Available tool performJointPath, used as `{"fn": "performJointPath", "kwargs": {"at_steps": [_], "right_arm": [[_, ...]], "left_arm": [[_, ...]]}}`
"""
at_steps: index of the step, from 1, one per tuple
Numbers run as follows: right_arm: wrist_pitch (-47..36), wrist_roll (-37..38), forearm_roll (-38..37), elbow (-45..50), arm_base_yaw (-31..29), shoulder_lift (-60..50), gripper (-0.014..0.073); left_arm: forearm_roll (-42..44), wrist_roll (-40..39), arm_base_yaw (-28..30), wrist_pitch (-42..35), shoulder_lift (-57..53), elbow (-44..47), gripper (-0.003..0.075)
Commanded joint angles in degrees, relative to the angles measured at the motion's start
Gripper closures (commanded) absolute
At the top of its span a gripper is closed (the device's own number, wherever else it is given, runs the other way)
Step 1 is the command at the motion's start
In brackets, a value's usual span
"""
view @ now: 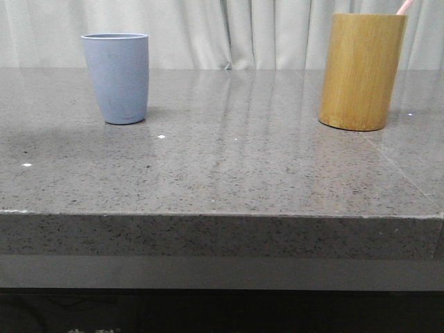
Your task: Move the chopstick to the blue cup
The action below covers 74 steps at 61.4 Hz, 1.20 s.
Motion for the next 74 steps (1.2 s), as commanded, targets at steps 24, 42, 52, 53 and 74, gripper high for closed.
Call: {"fn": "performJointPath", "kwargs": {"at_steps": [24,42,52,53,74], "right_arm": [[-3.73,-0.7,0.41,-1.71,0.08,0.61,-0.0029],[-3.73,-0.7,0.41,-1.71,0.08,0.61,-0.0029],[-3.73,-0.7,0.41,-1.71,0.08,0.61,-0.0029],[-3.73,-0.7,0.41,-1.71,0.08,0.61,-0.0029],[-3.56,-0.7,0.41,-1.71,0.08,0.61,-0.0029]], "left_arm": [[0.92,0.01,-0.56,12.8,22.26,-25.04,0.0219],[0.71,0.01,-0.56,16.73,30.19,-31.02,0.0238],[0.56,0.01,-0.56,16.63,31.32,-31.02,0.0351],[0.56,0.01,-0.56,16.63,31.32,-31.02,0.0371],[-1.01,0.01,-0.92,16.19,31.32,-31.02,0.0601]]}}
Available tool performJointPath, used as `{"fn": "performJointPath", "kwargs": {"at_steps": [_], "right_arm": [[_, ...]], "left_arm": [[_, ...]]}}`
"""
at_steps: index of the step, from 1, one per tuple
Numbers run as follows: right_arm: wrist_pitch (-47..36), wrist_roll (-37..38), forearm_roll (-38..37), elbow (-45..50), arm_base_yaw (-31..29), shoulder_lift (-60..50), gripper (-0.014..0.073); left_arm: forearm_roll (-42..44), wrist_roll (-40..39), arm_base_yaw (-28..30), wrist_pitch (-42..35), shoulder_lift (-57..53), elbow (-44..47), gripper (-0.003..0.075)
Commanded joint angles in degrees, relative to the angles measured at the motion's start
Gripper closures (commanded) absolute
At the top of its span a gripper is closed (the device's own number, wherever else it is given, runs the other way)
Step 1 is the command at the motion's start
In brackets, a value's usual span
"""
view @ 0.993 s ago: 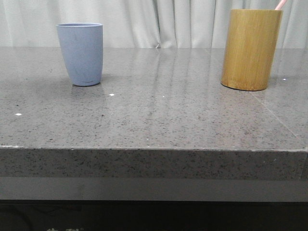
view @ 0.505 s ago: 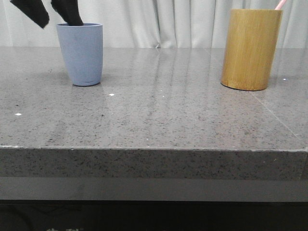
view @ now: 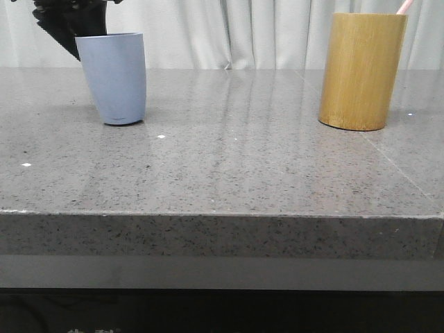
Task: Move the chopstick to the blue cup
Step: 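Lower the left gripper onto the rim of the light blue cup, then lift the blue cup with the left gripper and set it beside the bamboo holder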
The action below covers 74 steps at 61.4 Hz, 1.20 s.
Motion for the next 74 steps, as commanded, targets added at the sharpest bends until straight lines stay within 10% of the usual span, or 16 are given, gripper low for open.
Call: {"fn": "performJointPath", "kwargs": {"at_steps": [1,19,74], "right_arm": [[-3.7,-0.6,0.33,-1.71,0.08,0.61,-0.0029],[-3.7,-0.6,0.33,-1.71,0.08,0.61,-0.0029],[-2.68,-0.6,0.33,-1.71,0.08,0.61,-0.0029]], "left_arm": [[-1.83,-0.12,-0.47,-2.3,-3.2,-2.01,0.0609],[-2.87,-0.12,-2.74,-2.19,-3.2,-3.54,0.074],[-1.43,-0.39,-17.28,-1.06,6.22,-21.24,0.0739]]}}
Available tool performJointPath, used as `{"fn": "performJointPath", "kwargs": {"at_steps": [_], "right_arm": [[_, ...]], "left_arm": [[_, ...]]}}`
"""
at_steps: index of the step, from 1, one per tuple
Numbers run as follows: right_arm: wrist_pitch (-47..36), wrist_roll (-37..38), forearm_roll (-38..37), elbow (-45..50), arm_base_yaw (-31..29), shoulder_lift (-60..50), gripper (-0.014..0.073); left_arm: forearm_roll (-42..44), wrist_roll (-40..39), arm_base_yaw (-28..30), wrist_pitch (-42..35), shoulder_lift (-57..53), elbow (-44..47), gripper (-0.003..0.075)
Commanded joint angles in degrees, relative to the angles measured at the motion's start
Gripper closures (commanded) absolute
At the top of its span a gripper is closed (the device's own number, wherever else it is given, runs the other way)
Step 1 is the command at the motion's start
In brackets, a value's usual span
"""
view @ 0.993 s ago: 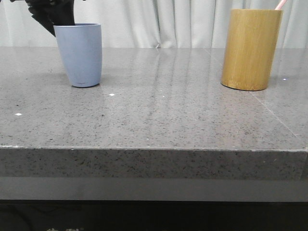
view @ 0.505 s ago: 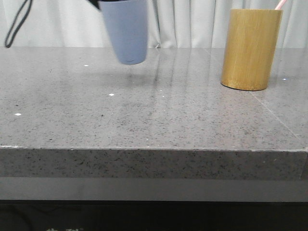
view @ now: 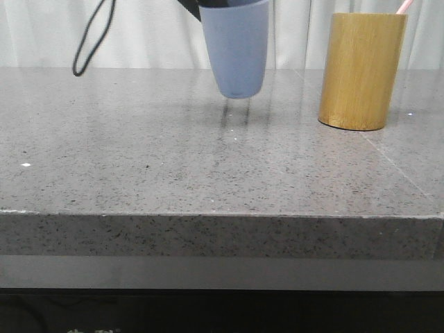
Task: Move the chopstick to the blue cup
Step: 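Lift the blue cup with the left gripper and set it beside the bamboo holder, then release the blue cup and raise the left gripper away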
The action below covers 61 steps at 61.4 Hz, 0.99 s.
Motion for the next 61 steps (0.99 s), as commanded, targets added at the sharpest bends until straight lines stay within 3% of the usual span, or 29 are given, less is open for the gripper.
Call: {"fn": "performJointPath", "kwargs": {"at_steps": [1,24,44,61], "right_arm": [[-3.56,-0.6,0.33,-1.71,0.08,0.61,-0.0029],[-3.45,-0.6,0.33,-1.71,0.08,0.61,-0.0029],[-3.35,-0.6,0.33,-1.71,0.08,0.61,-0.0029],[-1.77,-0.6,0.33,-1.71,0.08,0.61,-0.0029]], "left_arm": [[-0.24,-0.39,-0.76,-1.64,-2.54,-2.7,0.0739],[-0.08,-0.39,-0.76,0.19,-1.26,-2.7,0.0732],[-0.08,-0.39,-0.76,0.77,-1.11,-2.7,0.0448],[-0.08,-0.39,-0.76,2.22,-1.55,-5.4,0.0435]]}}
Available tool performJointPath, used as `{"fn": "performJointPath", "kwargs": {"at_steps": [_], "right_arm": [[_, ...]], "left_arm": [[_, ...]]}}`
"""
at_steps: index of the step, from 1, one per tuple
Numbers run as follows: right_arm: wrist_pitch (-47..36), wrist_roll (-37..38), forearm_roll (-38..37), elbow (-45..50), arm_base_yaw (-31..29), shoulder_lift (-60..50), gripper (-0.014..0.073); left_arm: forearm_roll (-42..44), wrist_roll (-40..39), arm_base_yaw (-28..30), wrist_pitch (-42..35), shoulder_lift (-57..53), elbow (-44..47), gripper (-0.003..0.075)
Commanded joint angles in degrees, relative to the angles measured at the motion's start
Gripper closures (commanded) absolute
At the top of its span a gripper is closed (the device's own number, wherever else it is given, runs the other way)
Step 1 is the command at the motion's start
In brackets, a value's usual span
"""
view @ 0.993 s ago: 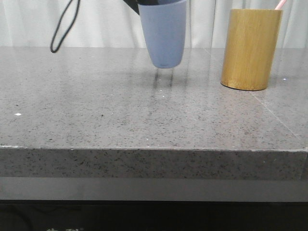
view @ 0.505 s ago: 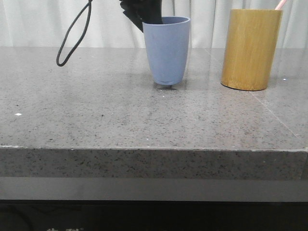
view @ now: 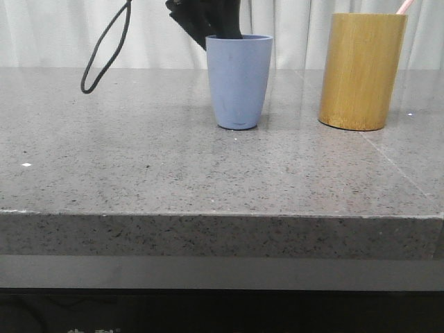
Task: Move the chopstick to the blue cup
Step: 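Release the blue cup and raise the left gripper away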
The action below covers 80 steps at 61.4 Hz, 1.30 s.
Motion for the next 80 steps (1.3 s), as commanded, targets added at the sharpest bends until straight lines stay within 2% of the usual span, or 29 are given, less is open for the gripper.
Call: {"fn": "performJointPath", "kwargs": {"at_steps": [1,33,45,56,67,80], "right_arm": [[-2.62,-0.6,0.33,-1.71,0.08,0.61,-0.0029],[-2.59,1.29,-0.19,-1.84,-0.04,0.61,-0.0029],[-2.26,8.94,-7.11,-4.92,-2.61,1.74,-0.0029],[0.12,9.82,-6.57,-10.03,-6.42,5.89,-0.0029],[-0.32,9.82,-3.71,-13.28,-7.37,11.04,-0.0029],[-0.96,9.77,-1.09,-17.78,-7.37,18.64,-0.0029]], "left_arm": [[-0.45,-0.39,-0.33,-1.48,-4.1,-3.12,0.0435],[-0.45,-0.48,-0.33,2.41,-17.89,-1.14,0.0436],[-0.45,-0.7,-0.33,2.06,-23.51,1.36,0.0436],[-0.45,-1.09,-0.33,3.03,-30.18,9.25,0.0436],[-0.45,-2.32,-0.33,2.08,-37.02,17.0,0.0436],[0.25,-2.75,-0.33,-6.79,-50.03,34.87,0.0436]]}}
